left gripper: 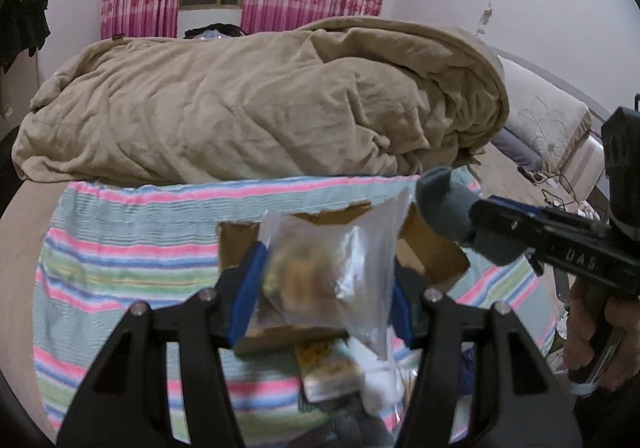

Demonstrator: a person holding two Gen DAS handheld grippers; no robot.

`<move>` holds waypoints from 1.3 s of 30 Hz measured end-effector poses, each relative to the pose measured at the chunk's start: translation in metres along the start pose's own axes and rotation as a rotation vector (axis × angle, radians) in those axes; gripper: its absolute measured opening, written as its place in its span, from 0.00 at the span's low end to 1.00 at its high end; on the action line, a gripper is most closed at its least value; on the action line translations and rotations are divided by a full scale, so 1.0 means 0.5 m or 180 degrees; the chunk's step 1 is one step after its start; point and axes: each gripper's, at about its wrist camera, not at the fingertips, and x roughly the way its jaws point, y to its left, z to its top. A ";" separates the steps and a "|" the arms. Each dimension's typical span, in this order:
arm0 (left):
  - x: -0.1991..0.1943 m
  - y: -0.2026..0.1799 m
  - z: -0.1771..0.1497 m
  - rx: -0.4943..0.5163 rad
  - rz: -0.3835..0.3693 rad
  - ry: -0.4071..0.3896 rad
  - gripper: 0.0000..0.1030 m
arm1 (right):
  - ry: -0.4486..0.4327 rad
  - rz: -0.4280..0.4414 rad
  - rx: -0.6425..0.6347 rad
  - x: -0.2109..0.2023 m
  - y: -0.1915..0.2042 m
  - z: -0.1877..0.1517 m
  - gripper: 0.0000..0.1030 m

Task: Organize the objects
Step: 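Carry both items into the cardboard box and open both tools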

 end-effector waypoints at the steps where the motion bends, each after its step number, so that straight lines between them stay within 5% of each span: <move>1: 0.013 0.001 0.002 0.0002 -0.0004 0.0022 0.55 | 0.0017 -0.0009 0.0007 0.012 -0.003 0.002 0.33; 15: 0.170 0.002 -0.014 -0.0147 -0.0084 0.0334 0.56 | 0.0265 -0.0020 0.0130 0.153 -0.041 -0.018 0.33; 22: 0.217 0.017 -0.030 -0.0255 -0.0012 0.0573 0.66 | 0.0365 -0.0081 0.0090 0.196 -0.048 -0.037 0.35; 26: 0.205 0.019 -0.031 -0.0268 0.0003 0.0544 0.72 | 0.0337 -0.0128 0.0106 0.198 -0.051 -0.044 0.42; 30: 0.175 0.020 -0.028 -0.0287 0.0010 0.0479 0.75 | 0.0296 -0.0181 0.0106 0.185 -0.046 -0.038 0.63; 39: 0.067 0.015 -0.026 -0.0348 0.0115 0.0337 0.78 | 0.0246 -0.0259 0.0144 0.117 -0.028 -0.030 0.66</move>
